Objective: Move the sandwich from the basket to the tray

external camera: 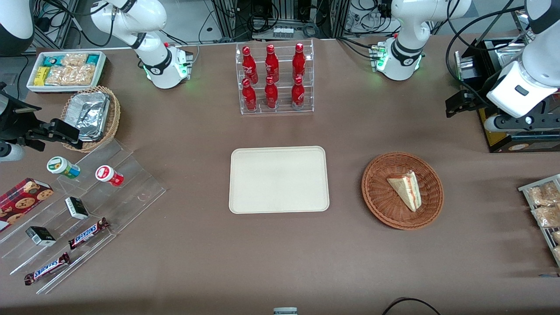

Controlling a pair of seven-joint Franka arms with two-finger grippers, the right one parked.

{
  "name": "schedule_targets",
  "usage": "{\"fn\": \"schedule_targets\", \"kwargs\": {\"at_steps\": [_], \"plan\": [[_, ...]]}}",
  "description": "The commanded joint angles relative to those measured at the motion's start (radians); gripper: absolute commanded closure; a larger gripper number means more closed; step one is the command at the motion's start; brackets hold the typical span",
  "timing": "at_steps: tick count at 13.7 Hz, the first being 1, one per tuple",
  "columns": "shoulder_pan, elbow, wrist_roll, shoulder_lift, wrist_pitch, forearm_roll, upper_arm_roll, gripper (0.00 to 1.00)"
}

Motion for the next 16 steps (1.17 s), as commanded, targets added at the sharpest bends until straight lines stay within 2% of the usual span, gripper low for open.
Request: {"fn": "schedule_targets", "kwargs": {"at_steps": [1, 5, 10, 16], "plan": [[0.007, 0.016, 0.011, -0.002, -0.025, -0.012, -0.002, 0.0], [0.007, 0.009, 0.022, 0.027, -0.003, -0.003, -0.002, 0.0], [0.007, -0.091, 0.006, 0.035, 0.102, 0.003, 0.021, 0.0], [0.004, -0.263, -0.239, 0.042, 0.332, 0.005, 0.021, 0.0]]}}
